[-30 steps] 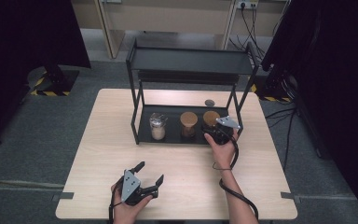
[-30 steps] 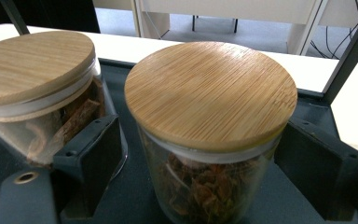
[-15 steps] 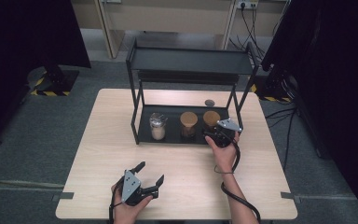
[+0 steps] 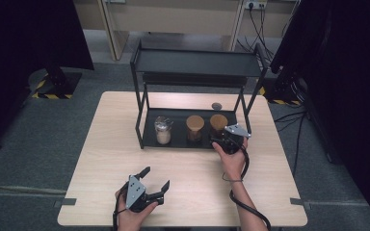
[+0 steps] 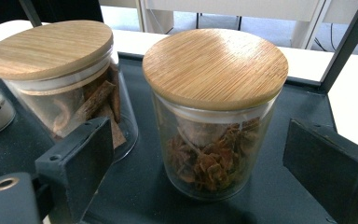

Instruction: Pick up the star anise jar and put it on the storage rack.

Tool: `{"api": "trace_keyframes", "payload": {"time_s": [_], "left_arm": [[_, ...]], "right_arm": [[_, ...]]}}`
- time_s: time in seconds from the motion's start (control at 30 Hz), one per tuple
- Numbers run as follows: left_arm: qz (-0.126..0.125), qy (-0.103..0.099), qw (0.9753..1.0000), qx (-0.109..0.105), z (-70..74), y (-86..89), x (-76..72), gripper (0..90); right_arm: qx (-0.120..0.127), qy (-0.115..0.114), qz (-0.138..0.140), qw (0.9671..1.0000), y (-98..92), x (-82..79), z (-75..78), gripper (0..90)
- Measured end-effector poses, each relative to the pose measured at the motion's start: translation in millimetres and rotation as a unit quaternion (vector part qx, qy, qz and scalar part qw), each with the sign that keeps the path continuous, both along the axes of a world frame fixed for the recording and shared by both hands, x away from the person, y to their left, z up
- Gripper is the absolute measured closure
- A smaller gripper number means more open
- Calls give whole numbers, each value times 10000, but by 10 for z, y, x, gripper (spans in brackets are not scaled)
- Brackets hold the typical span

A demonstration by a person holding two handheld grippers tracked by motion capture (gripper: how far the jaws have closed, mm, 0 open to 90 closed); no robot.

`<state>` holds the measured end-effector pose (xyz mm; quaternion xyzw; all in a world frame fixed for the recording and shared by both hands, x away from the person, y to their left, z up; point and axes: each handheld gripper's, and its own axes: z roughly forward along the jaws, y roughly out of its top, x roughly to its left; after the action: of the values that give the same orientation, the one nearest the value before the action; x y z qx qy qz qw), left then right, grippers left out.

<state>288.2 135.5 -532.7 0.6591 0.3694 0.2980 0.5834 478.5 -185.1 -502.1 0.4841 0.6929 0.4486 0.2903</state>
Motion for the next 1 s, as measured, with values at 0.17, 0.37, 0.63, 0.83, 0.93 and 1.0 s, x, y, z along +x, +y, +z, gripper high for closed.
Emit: {"api": "trace_keyframes", "payload": {"time_s": [0.17,0.37,0.63,0.83,0.93,1.0], "left_arm": [[-1,0,10000,-2,0,0,0,130],[4,-4,10000,0,0,-3,-2,130],[1,0,10000,-3,0,-2,-1,130],[5,-3,10000,-3,0,-2,-2,130],[4,-7,10000,-5,0,-3,-3,131],[5,-7,10000,-2,0,-3,-2,130]], "right_arm": [[1,5,37,10000,-5,-25,5,90],[22,23,95,9999,5,-57,15,85],[9,2,124,9999,14,-101,31,84],[-13,-8,172,9999,22,-144,39,83],[-40,-24,191,9998,21,-162,46,83],[-33,-28,195,9998,16,-177,54,83]]}}
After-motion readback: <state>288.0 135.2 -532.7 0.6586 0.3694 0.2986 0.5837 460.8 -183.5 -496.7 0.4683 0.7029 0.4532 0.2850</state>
